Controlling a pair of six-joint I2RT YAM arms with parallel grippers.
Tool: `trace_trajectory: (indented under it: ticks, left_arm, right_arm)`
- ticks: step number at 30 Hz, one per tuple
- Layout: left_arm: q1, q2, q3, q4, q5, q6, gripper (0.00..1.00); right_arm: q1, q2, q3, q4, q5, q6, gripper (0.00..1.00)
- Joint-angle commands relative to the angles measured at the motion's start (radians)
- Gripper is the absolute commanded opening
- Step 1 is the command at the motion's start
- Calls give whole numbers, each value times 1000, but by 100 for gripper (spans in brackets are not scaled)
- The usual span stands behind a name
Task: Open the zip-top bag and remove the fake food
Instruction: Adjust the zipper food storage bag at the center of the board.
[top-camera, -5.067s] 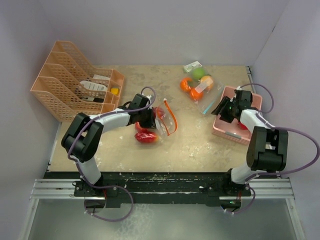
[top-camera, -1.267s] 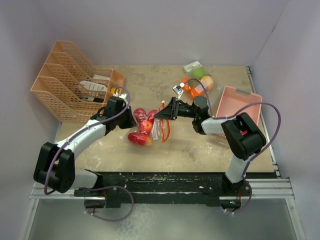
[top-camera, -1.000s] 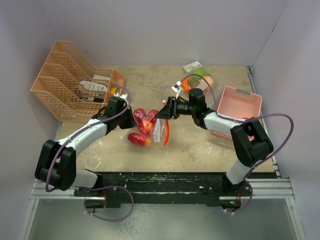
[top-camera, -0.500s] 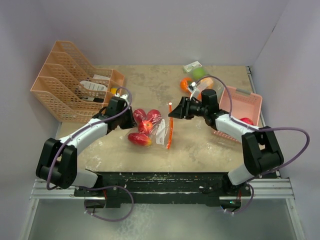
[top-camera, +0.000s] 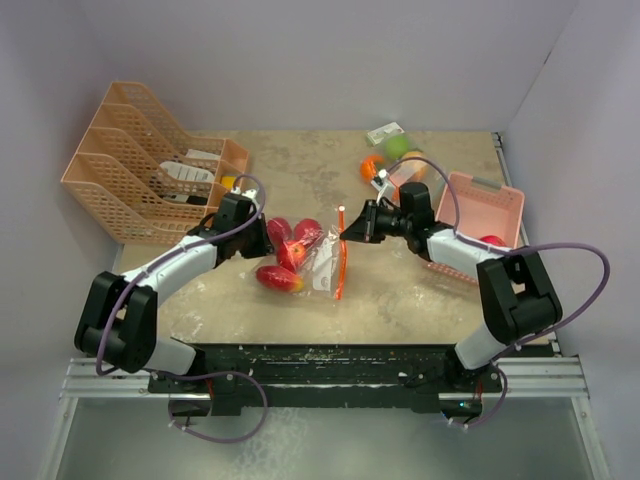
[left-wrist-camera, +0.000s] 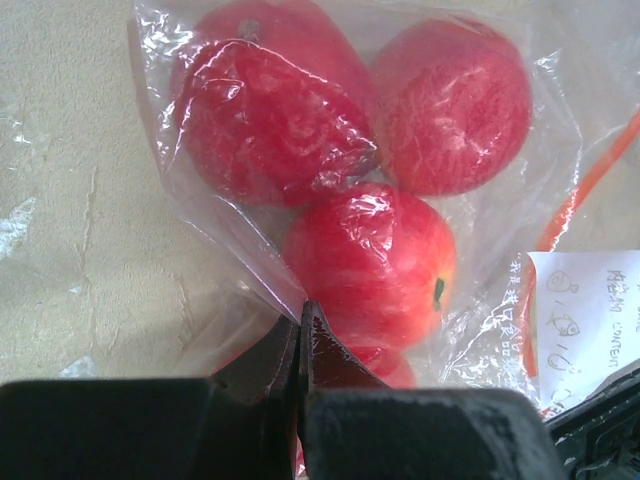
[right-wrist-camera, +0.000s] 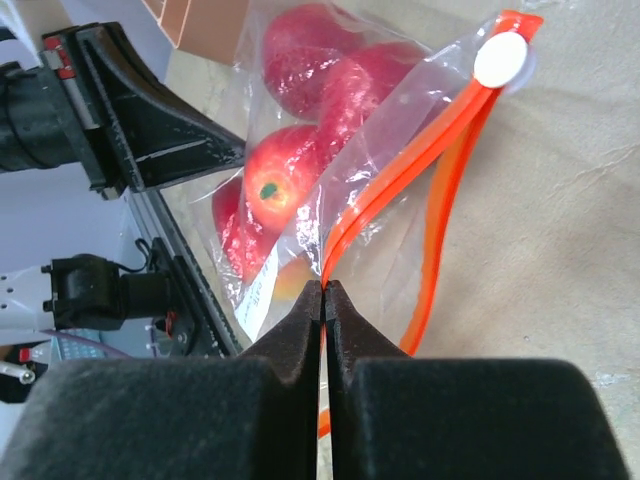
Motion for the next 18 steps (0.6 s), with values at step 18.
trace_trajectory:
  ticks: [18]
  left_arm:
    - [11,-42,60,-18,-38,8,0]
  right_arm:
    - [-185,-169,-36,-14,-45,-53,0]
